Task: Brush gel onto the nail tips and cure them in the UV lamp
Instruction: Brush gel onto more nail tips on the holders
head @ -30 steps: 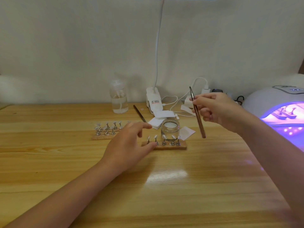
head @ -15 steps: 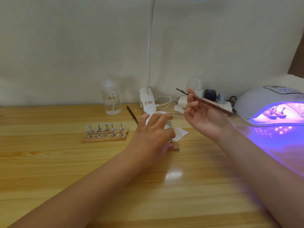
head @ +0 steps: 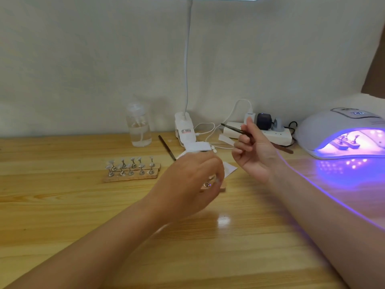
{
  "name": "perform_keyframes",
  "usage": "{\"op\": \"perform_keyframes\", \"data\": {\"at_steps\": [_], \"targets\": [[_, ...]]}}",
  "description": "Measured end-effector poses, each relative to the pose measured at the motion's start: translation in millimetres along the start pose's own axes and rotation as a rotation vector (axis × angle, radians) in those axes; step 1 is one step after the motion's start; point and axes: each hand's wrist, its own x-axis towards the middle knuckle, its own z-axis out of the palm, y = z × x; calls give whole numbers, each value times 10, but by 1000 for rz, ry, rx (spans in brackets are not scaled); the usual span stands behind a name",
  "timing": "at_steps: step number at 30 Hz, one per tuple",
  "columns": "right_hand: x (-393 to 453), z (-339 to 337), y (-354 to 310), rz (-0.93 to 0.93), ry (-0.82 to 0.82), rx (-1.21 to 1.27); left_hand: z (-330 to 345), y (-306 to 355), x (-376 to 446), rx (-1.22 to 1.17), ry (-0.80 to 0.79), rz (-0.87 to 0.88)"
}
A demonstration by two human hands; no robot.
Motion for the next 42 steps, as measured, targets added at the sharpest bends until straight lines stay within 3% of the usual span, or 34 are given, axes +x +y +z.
{"op": "perform_keyframes", "data": {"at_steps": [4,9,15,17,25,34,42], "targets": [[-10,5,3,1,20,-95,-97,-83,-131,-397,147,-272],[-47,55,64,-113,59,-370,-117,-248,-219,-624,312,-486],[-53,123,106,-583,60,-802,-42,-346,-277,-451,364,-442],[-19,135,101,-662,55,-959,-11,-361,-282,-446,367,-433],[114,233,125,-469,-104,-1467,20,-351,-299,-428,356,-468],[121,289,215,-488,-104,-1592,27,-353,-324,-447,337,-494],[98,166,2,-471,47,-1227,20,-348,-334,-406,348,-417]]}}
